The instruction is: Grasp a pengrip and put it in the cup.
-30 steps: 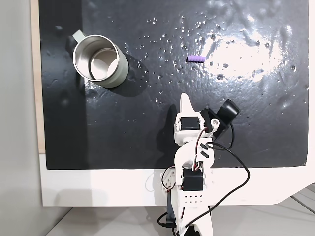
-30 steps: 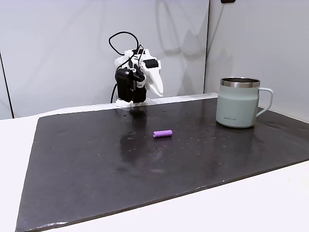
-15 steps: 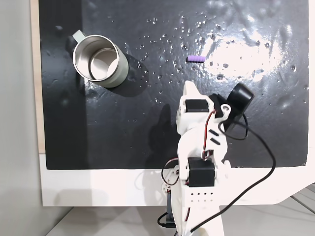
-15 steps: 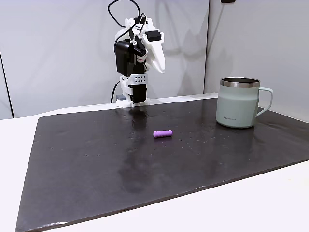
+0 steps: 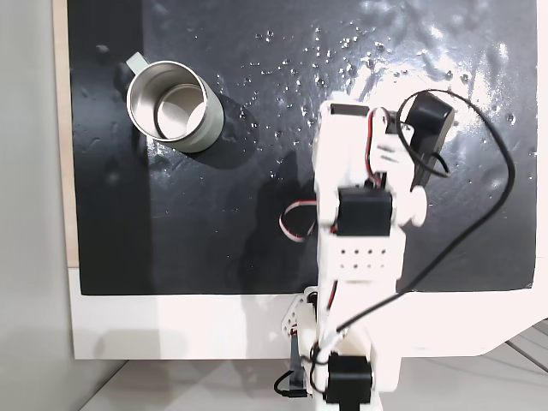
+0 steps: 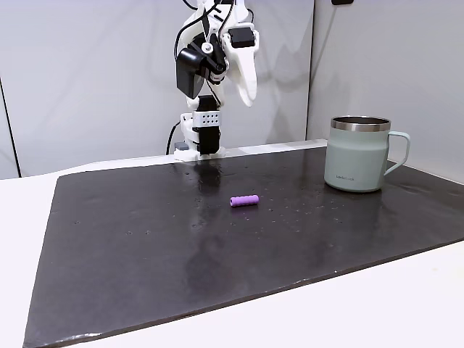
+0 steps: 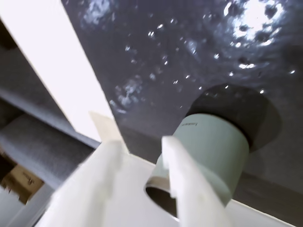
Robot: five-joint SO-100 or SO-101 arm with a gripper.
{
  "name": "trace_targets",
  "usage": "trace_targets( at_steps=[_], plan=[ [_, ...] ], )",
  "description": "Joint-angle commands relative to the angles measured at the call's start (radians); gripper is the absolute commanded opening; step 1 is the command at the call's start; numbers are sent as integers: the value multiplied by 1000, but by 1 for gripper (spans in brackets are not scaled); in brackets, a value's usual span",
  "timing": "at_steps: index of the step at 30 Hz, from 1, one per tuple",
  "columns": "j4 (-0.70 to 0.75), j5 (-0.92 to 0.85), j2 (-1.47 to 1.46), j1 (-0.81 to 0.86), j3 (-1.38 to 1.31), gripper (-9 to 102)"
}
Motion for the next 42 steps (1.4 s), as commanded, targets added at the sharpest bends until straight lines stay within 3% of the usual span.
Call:
trace_targets(
  at_steps=[1,6,32,36,42],
  plan=[
    [43,20,-98,21,-140,18],
    [80,20,-273,40,-233,25],
    [-80,-11,-742,78,-319,24],
    [-95,-18,-758,69,-321,20],
    [-112,-23,-792,66,-313,1]
  ],
)
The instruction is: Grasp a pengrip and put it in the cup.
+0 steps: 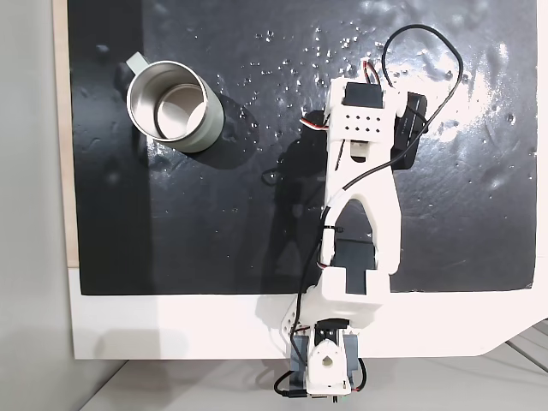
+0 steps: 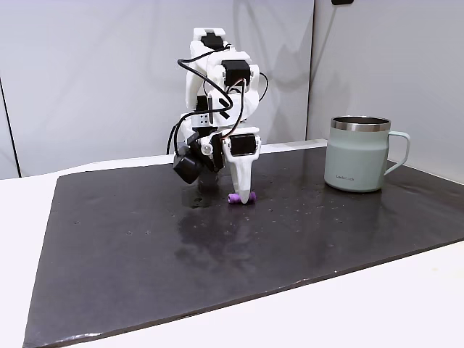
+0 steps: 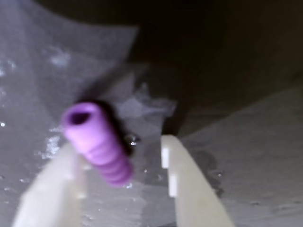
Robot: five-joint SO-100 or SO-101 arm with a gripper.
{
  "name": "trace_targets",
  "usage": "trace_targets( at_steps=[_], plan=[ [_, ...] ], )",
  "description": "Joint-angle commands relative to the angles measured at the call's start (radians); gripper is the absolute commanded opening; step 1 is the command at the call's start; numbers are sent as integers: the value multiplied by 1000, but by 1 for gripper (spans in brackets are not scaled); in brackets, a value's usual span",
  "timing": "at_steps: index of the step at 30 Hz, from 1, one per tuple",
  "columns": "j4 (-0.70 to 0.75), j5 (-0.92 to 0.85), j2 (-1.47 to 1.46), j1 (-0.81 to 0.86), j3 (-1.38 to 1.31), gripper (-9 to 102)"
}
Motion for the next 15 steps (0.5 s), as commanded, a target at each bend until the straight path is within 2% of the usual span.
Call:
trace_targets(
  at_steps=[1,7,15],
  plan=[
    [-29,-14,-3,-11,-74,0],
    [-17,-9,18,2,-69,0],
    [149,2,295,6,-94,0]
  ],
)
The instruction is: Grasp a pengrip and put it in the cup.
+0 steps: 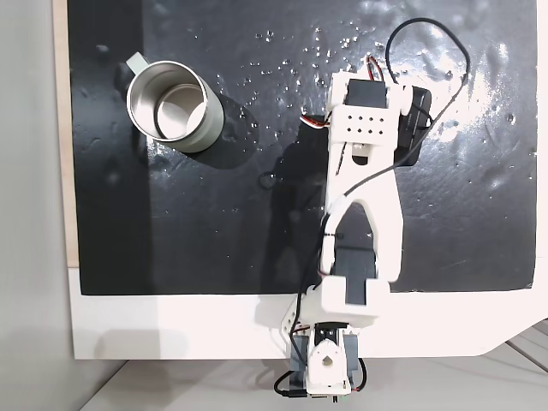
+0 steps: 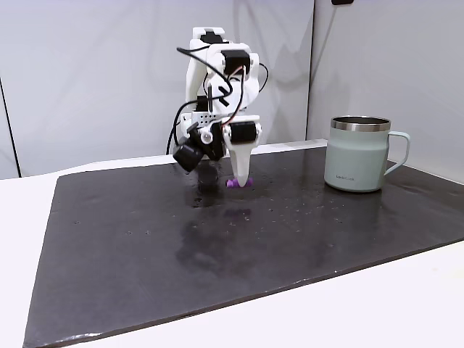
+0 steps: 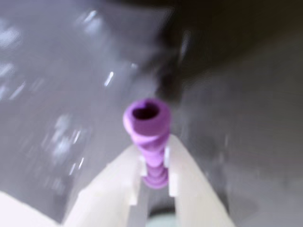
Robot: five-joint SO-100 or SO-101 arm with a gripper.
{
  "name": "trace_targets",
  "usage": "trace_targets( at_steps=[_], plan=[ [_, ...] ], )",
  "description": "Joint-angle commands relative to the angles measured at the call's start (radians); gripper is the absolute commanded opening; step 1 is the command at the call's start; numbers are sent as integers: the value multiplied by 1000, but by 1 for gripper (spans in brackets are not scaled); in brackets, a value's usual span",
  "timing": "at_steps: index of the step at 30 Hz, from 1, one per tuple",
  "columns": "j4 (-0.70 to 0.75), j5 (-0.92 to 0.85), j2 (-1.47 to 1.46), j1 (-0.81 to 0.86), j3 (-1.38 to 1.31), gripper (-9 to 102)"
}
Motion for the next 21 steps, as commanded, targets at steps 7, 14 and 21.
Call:
trace_targets(
  at_steps=[7,14,21],
  plan=[
    [255,-25,354,38,-264,0],
    [400,-103,307,-11,-588,0],
    [420,-170,262,-272,-732,0]
  ],
)
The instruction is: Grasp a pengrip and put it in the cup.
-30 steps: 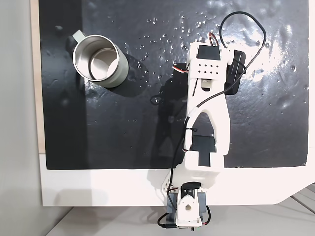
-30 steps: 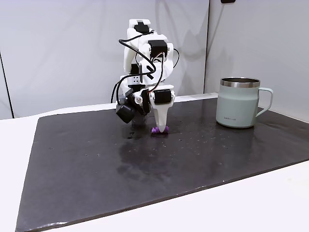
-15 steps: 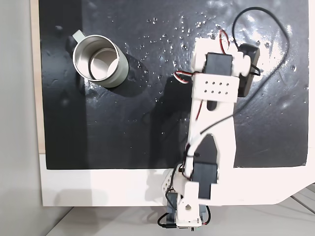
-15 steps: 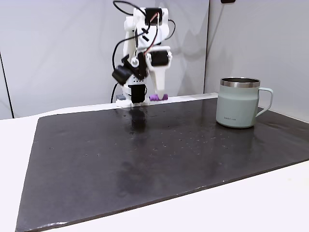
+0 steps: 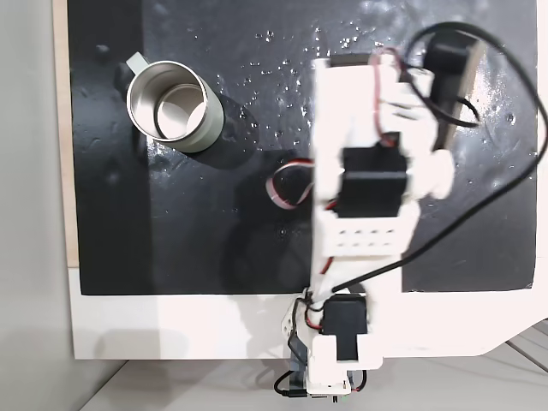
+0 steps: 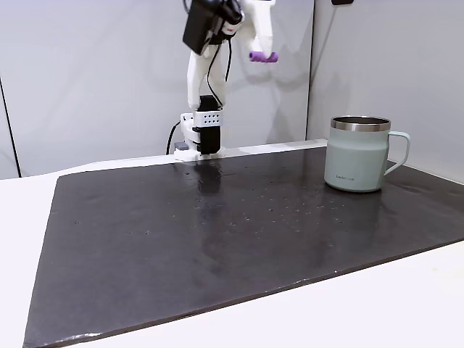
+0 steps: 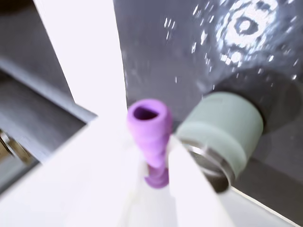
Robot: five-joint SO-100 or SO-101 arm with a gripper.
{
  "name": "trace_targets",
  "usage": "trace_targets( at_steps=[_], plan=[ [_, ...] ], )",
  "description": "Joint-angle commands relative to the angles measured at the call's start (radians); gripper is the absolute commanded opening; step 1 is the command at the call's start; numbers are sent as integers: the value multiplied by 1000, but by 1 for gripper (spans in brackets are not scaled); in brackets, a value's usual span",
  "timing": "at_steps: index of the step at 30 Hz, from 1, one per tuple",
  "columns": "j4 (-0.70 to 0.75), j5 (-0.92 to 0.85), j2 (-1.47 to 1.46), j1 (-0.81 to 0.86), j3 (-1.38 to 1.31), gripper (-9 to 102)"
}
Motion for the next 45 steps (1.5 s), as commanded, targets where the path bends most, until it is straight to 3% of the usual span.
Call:
trace_targets(
  at_steps=[1,12,27,32,45],
  plan=[
    [3,-43,5,-147,-75,0],
    [3,-101,-144,-443,-118,0],
    [-8,-132,-428,-566,-408,0],
    [2,-132,-428,-554,-408,27],
    [5,-132,-402,-540,-376,29]
  ],
)
